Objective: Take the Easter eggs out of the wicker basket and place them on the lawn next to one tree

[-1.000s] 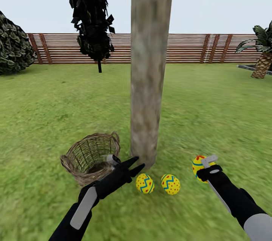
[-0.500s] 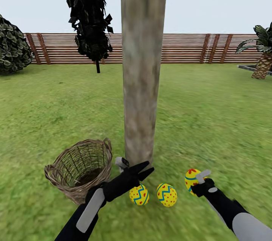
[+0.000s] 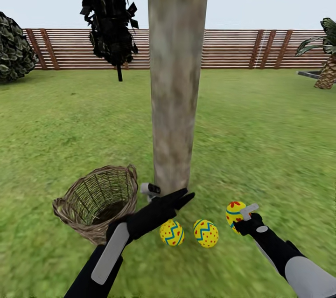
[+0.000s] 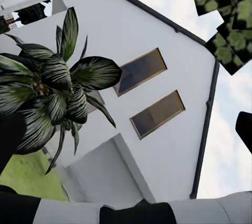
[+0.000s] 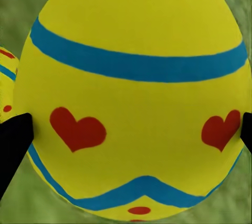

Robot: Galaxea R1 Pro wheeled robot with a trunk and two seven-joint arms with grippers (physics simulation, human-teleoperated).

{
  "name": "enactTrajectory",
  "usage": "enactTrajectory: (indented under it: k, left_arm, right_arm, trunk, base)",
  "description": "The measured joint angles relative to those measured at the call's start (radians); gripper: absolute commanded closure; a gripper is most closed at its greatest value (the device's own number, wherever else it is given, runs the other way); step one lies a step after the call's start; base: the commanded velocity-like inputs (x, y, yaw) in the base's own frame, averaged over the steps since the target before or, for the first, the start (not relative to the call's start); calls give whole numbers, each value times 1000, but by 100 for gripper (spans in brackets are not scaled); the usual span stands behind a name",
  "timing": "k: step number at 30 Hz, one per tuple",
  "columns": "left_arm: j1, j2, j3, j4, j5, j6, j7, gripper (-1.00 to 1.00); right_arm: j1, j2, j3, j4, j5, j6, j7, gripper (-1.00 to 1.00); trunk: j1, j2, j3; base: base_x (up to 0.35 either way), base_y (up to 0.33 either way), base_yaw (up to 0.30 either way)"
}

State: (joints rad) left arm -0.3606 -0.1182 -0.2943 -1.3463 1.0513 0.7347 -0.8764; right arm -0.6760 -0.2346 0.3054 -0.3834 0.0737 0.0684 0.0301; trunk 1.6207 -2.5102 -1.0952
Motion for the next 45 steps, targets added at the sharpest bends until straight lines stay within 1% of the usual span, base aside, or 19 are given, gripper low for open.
enactTrajectory:
  k: [2, 15, 18, 21, 23, 25, 32, 43, 45]
  left_arm:
    - [0, 3, 1, -2, 0, -1, 0, -100]
    - [0, 8, 0, -2, -9, -1, 2, -100]
    - [1, 9, 1, -2, -8, -2, 1, -100]
    - [1, 9, 1, -1, -8, -3, 1, -100]
    - [1, 8, 1, 4, -7, -3, 2, -100]
    - [1, 8, 1, 6, -8, -3, 2, -100]
    - [1, 8, 2, 10, -9, -3, 3, -100]
    - [3, 8, 2, 14, -5, -4, 2, -100]
    - [4, 8, 2, 14, -5, -5, 2, -100]
  right_arm:
    - [1, 4, 1, -6, 1, 1, -5, 100]
    - [1, 1, 0, -8, 1, -6, -14, 100]
    - [0, 0, -3, -10, 0, -11, -14, 100]
    - [1, 2, -1, -13, 0, -65, -13, 100]
    - [1, 4, 1, -13, 0, -79, -13, 100]
    - [1, 5, 2, -14, 0, -82, -14, 100]
    - [1, 6, 1, -12, 1, -82, -31, 100]
    - [1, 10, 3, -11, 1, -82, -33, 100]
    - [1, 9, 3, -12, 1, -82, -33, 100]
  trunk:
    - [1, 0, -8]
    - [7, -4, -58]
    - [7, -4, -58]
    - [7, -4, -58]
    - [7, -4, -58]
    - [7, -4, -58]
    - [7, -4, -58]
    - [7, -4, -58]
    - [8, -4, -66]
  base:
    - [0, 0, 0]
    - [0, 0, 0]
    - [0, 0, 0]
    - [0, -144, 0]
    - [0, -314, 0]
    - [0, -330, 82]
    - [11, -324, 276]
    - [10, -19, 281]
    - [0, 0, 46]
